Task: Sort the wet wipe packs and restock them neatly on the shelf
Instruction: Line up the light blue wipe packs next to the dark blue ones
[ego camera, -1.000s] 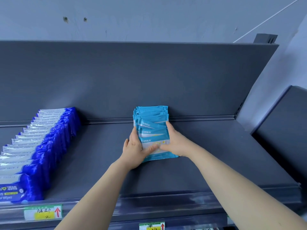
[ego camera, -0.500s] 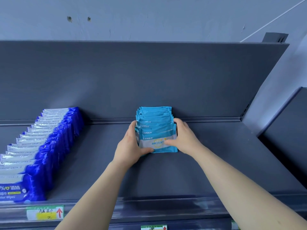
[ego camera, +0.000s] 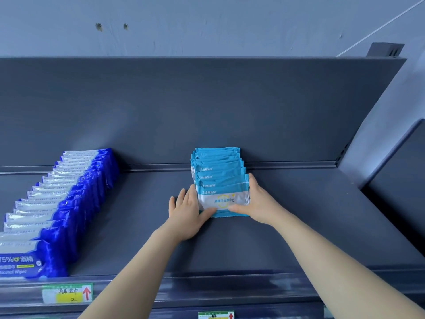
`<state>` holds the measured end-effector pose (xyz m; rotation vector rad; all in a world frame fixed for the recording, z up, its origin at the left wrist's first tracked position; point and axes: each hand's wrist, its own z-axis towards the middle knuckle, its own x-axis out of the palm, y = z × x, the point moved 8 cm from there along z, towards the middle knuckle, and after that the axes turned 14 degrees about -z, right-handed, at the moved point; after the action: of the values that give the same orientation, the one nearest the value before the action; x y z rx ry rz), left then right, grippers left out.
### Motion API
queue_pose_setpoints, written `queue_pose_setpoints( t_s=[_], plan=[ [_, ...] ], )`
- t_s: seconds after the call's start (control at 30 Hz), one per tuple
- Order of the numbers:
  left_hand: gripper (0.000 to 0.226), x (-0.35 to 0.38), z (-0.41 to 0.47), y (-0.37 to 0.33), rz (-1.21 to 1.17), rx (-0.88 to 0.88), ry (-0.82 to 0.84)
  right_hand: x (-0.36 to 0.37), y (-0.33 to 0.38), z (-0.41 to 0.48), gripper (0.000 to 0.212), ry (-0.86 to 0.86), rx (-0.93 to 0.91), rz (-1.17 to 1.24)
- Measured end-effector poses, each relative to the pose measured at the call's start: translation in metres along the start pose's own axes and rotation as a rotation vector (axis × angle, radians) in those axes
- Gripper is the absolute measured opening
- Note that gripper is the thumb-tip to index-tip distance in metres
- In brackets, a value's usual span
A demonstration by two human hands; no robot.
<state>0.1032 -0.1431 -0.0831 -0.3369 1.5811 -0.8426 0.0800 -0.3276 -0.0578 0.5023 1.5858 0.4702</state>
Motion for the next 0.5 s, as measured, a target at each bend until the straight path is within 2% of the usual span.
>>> queue_pose_setpoints(
  t_s=[0.1, 0.23, 0.43, 0.5],
  plan=[
    [0.069, -0.003, 0.000, 0.001, 0.014, 0.010, -0.035, 0.003, 0.005, 0.001, 0.078, -0.009, -0.007, -0.047],
    [0.061, -0.009, -0.001, 0.000, 0.029, 0.016, -0.084, 0.002, 0.008, 0.001, 0.077, -0.056, 0.023, -0.071],
    [0.035, -0.023, -0.011, -0.008, -0.267, 0.016, -0.163, 0.000, -0.001, -0.008, 0.070, -0.109, 0.076, -0.148],
    [0.032, -0.024, -0.013, -0.011, -0.262, 0.017, -0.169, 0.000, 0.001, -0.012, 0.068, -0.130, 0.091, -0.168]
  ],
)
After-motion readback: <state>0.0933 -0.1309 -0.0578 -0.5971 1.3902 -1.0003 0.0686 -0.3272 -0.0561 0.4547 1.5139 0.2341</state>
